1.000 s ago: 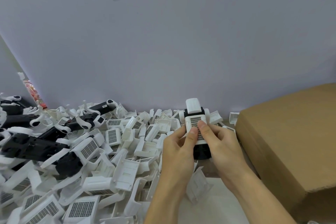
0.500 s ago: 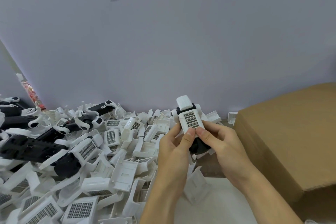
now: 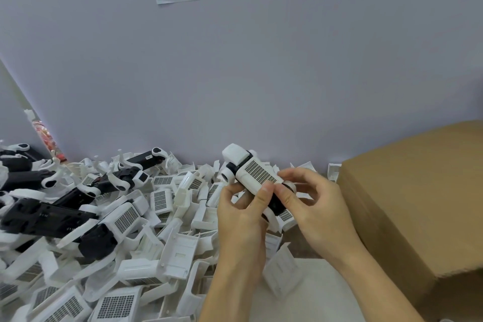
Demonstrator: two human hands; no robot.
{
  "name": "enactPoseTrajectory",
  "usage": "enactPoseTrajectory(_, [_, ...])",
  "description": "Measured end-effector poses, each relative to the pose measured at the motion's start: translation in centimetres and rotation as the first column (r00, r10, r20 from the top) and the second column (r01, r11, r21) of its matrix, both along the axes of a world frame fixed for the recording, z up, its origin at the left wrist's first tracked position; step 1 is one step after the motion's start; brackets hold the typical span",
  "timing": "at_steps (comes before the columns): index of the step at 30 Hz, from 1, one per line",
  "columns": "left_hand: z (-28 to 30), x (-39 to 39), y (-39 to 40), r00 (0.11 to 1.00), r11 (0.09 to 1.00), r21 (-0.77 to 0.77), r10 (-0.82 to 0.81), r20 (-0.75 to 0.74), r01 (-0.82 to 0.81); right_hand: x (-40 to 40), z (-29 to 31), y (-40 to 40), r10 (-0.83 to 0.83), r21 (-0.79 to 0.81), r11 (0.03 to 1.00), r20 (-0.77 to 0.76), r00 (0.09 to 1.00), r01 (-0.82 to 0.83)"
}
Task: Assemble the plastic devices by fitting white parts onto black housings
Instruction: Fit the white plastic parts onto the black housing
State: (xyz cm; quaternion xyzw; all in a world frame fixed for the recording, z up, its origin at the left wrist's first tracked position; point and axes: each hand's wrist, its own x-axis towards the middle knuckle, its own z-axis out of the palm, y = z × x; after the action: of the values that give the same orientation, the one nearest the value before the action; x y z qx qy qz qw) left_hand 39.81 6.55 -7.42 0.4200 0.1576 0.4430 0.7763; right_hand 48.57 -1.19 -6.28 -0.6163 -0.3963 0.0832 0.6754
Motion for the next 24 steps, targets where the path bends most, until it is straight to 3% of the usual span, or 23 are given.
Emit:
enactPoseTrajectory(5, [0.5, 0.0, 0.0, 0.998, 0.994, -0.090, 0.054, -0.017, -0.056, -0.4, -0.2, -0.2, 0.090, -0.138, 0.989, 0.283, 0.955, -0.052])
enactPoseTrajectory(8, [0.7, -0.2, -0.1, 1.000, 0.991, -0.135, -0.028, -0.004, 0.027, -0.6, -0.2, 0.2, 0.056, -0.214, 0.976, 0.454, 0.890, 0.048])
enactPoseTrajectory(11, [0.8, -0.2, -0.4, 0.996, 0.995, -0.071, -0.076, -0.056, 0.072, -0.3, -0.6, 0.3, -0.053, -0.197, 0.965, 0.493, 0.868, 0.171])
enactPoseTrajectory(14, [0.5, 0.0, -0.4, 0.994, 0.999, 0.010, -0.045, -0.101, 0.046, 0.2, -0.7, 0.0, -0.131, -0.105, 0.978, 0.358, 0.925, 0.179])
enactPoseTrajectory(17, [0.5, 0.0, -0.2, 0.986, 0.997, 0.010, 0.082, -0.144, -0.081, 1.1, -0.7, -0.5, -0.216, -0.072, 0.971, 0.167, 0.962, 0.230])
enactPoseTrajectory(20, [0.7, -0.3, -0.1, 0.954, 0.965, 0.085, 0.259, -0.152, -0.249, 2.1, -0.4, -1.1, -0.151, -0.016, 0.988, -0.032, 0.988, 0.150])
enactPoseTrajectory(24, [0.7, -0.6, 0.2, 0.846, 0.842, 0.285, 0.511, -0.151, -0.458, 2.8, -0.2, -1.7, -0.059, 0.027, 0.997, -0.201, 0.978, 0.065])
